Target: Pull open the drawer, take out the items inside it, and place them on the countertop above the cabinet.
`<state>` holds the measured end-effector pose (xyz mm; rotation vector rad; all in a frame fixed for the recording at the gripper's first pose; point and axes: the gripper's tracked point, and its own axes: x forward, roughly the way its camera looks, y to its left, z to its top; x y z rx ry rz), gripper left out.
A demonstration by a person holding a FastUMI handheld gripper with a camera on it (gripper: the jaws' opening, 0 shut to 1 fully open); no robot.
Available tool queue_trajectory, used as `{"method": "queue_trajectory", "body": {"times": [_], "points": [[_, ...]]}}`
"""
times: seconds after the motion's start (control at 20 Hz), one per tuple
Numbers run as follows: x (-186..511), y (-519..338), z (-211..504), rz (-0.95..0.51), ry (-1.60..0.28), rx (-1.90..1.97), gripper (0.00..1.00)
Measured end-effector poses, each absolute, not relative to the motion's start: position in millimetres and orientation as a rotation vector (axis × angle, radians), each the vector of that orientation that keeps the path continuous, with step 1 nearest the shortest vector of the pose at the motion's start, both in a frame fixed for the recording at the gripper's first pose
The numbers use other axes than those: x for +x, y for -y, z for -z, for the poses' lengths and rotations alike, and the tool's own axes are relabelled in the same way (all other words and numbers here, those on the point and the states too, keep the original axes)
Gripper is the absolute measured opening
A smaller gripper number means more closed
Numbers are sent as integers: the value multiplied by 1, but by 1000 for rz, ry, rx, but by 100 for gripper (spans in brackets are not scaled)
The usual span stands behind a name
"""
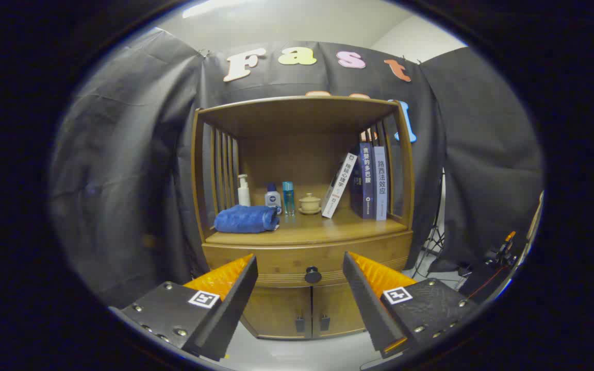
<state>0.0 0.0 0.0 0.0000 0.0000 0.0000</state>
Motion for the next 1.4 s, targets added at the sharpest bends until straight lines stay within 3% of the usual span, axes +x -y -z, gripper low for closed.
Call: {"method": "queue_trajectory", "body": {"times": [1.0, 1.4], "points": [[8, 4, 14, 9, 3, -23, 99], [53, 14, 45, 41, 2, -77, 99]]}}
